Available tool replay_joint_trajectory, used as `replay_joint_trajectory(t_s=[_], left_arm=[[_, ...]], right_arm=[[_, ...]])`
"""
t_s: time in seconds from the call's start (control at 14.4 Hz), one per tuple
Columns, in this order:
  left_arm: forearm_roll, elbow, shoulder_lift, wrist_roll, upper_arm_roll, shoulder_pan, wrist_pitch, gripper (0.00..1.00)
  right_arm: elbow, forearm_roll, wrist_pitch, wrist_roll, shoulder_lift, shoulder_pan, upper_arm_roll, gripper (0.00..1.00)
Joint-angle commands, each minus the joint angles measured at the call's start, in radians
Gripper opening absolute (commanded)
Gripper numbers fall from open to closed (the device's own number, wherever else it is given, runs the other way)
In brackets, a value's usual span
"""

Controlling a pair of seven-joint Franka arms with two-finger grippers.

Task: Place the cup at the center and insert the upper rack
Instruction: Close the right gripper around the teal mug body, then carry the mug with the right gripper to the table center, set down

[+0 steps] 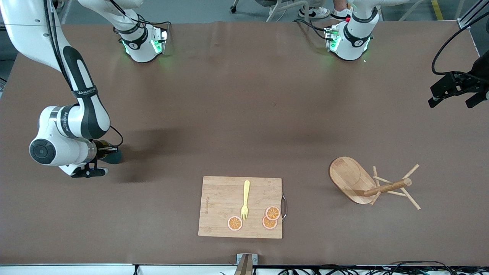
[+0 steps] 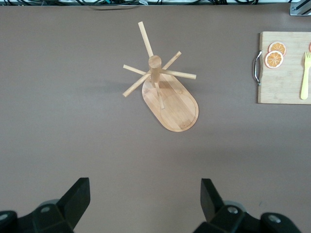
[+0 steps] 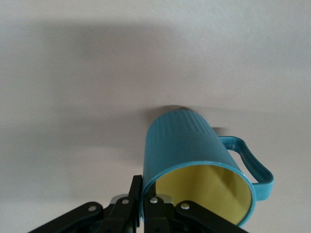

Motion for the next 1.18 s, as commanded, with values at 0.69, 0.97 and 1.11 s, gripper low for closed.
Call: replay_joint_trajectory(t_s=[0.69, 0.97, 1.11], left_arm=[[0.001, 0.010, -0.003, 0.004, 0.000, 0.003, -0.007, 1.00], [0.002, 0.010, -0.003, 0.004, 0.000, 0.003, -0.007, 1.00], [0.001, 0.010, -0.003, 0.004, 0.000, 0.003, -0.007, 1.00]], right_arm=[[0.204, 0.145, -0.035, 0.478, 0.094, 0.440, 0.011, 0.00], [0.317, 0.143, -0.028, 0.695, 0.180, 0.615, 0.011, 0.00], [0.325, 0.143, 0.023, 0.738, 0.192, 0.684, 0.011, 0.00]])
